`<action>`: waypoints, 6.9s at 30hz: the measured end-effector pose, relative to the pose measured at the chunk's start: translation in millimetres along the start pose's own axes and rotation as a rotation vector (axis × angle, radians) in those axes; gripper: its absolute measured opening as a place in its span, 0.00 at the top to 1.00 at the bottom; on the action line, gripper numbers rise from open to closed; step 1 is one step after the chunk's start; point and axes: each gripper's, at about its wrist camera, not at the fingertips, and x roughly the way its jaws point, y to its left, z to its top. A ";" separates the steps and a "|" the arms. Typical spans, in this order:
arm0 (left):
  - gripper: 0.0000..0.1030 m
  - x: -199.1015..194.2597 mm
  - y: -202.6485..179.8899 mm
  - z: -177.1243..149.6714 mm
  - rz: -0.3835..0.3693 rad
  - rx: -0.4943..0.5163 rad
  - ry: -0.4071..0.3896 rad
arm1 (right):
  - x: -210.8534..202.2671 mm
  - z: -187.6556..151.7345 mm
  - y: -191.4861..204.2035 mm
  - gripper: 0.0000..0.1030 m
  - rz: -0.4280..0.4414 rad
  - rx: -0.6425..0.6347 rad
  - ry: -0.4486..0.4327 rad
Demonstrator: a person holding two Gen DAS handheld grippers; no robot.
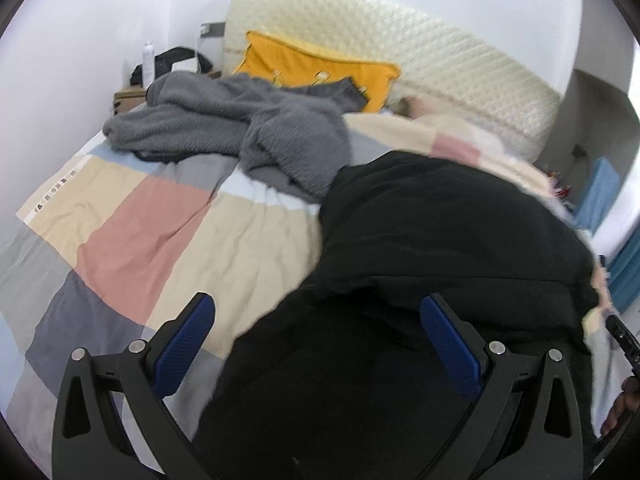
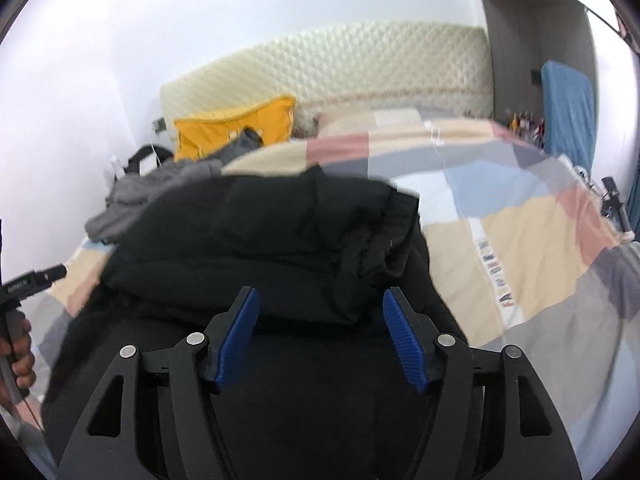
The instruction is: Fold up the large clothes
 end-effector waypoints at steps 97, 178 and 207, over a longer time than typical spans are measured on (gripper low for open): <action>0.57 -50.5 90.6 -155.8 -0.508 -0.306 0.450 | -92.6 -165.3 -90.0 0.51 0.445 0.428 0.426; 0.97 -201.3 120.5 -41.6 -0.514 -0.281 0.370 | -115.3 -186.1 3.3 0.54 0.613 0.282 0.823; 0.96 -94.2 124.8 106.1 -0.531 -0.526 0.345 | -30.0 71.0 -106.7 0.93 0.395 0.866 0.315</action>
